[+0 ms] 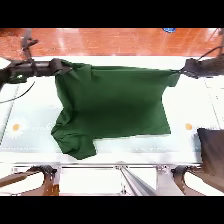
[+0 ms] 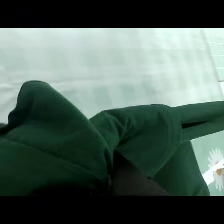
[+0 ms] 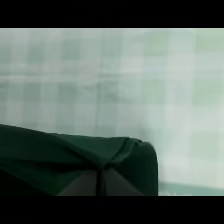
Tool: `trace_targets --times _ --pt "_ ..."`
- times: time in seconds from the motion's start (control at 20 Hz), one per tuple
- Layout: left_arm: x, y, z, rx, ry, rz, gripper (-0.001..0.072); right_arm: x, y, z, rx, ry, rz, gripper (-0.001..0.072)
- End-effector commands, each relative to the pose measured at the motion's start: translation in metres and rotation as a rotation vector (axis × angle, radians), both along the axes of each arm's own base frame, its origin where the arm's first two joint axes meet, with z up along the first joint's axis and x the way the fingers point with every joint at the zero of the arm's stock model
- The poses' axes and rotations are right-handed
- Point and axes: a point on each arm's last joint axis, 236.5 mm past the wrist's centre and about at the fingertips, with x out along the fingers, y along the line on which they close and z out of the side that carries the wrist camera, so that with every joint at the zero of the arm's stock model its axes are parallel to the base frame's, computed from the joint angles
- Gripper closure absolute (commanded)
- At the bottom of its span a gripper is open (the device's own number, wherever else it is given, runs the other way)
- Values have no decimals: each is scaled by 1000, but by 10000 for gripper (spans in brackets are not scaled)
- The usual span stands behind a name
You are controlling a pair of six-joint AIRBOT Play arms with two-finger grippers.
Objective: Fold the shirts.
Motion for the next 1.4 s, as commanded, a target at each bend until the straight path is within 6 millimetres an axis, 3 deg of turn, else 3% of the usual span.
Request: trace_targets --times 0.0,0.15,0.2,0.25,0.3,0.35,0.45,0.55,0.6,0.7,0.75,0.8,0.9,0.95,1.05,1.2,1.35 --pt "57 -9 -43 -39 70 34 688 60 0 -57 100 25 -73 689" --pt "80 -8 -49 -70 98 62 686 91 -13 -76 171 46 -149 681" --pt "83 -7 -48 -78 102 69 597 99 -17 -75 207 45 -168 509" --pt "81 -8 -46 -80 106 60 280 103 -20 -70 241 39 -173 294" --pt "74 -8 -43 -88 124 27 197 103 -26 -62 254 32 -160 305" --pt "64 -2 -43 -66 153 -20 198 98 -37 -55 242 35 -142 306" --pt "29 39 -61 14 349 -32 198 73 -70 -46 204 97 -129 306" --pt "-28 80 -79 83 583 -75 198 36 -108 -44 167 178 -158 307" --pt "-51 90 -77 67 650 -100 198 11 -128 -50 124 238 -178 307" --pt "-76 99 -70 48 668 -58 198 -50 -180 -75 -5 394 -338 307" --pt "-88 105 -74 70 658 -7 198 -78 -193 -85 -1 446 -429 307" --pt "-104 114 -84 107 661 46 198 -94 -192 -94 35 450 -476 307" --pt "-160 130 -121 161 793 163 198 -121 -174 -117 79 420 -507 307" --pt "-195 134 -140 155 889 200 199 -133 -162 -129 87 417 -508 307" --pt "-241 135 -160 80 990 261 199 -151 -141 -151 126 430 -520 307" --pt "-262 148 -160 -42 988 377 199 -155 -119 -154 189 445 -447 307" --pt "-275 152 -163 -102 1003 438 199 -137 -101 -141 294 381 -429 307"
